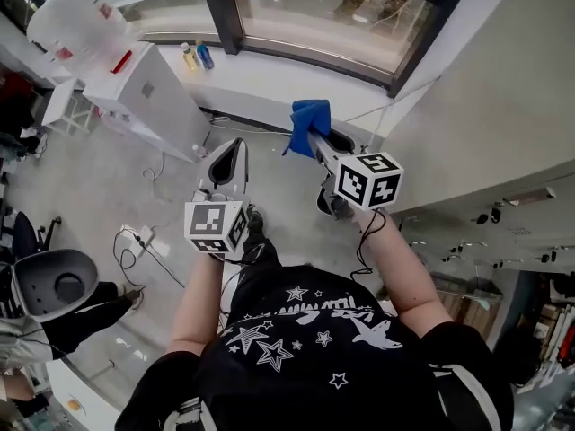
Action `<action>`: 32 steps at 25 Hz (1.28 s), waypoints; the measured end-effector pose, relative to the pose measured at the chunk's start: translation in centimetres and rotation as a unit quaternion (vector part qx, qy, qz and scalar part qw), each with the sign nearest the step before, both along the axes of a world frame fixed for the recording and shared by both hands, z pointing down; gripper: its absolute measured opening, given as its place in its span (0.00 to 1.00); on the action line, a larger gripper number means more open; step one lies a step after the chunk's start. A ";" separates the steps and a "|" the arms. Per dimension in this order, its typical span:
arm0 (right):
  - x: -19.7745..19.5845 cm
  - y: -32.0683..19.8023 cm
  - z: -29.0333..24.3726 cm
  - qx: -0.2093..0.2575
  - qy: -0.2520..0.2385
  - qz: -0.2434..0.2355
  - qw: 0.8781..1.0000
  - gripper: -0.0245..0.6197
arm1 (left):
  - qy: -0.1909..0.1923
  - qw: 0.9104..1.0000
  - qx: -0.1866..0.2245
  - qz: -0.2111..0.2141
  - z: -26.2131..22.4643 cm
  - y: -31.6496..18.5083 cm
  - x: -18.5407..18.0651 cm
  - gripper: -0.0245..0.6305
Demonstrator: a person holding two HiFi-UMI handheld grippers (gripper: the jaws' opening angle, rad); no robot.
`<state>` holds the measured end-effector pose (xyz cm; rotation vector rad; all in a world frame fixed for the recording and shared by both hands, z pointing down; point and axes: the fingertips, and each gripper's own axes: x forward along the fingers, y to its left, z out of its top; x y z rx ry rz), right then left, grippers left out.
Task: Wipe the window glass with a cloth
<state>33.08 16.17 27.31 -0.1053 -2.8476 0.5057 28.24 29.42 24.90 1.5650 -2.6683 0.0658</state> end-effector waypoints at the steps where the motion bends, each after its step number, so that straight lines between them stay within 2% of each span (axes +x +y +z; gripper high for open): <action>1: -1.1 -0.3 0.0 0.003 0.002 0.003 1.000 0.15 | 0.000 1.000 -0.001 0.004 0.0 -0.3 -1.3 0.04; 7: -8.1 -2.5 0.2 0.008 0.010 0.036 0.999 0.15 | -0.004 1.000 0.000 0.027 -0.4 -1.8 -9.6 0.04; 10: -11.4 -3.2 0.5 0.006 0.018 0.063 0.998 0.15 | 0.008 0.999 0.005 0.036 -0.4 -2.1 -13.6 0.04; 20: -21.6 -3.3 1.4 0.001 0.032 0.110 0.993 0.15 | 0.018 0.998 0.001 0.067 0.6 -1.7 -25.5 0.04; 26: -23.0 -3.8 2.8 -0.005 0.055 0.131 0.990 0.15 | 0.035 0.994 -0.003 0.099 2.1 -3.8 -28.3 0.04; 32: -24.1 -7.4 3.9 -0.015 0.061 0.152 0.986 0.15 | 0.048 0.992 -0.006 0.118 2.9 -7.6 -30.1 0.04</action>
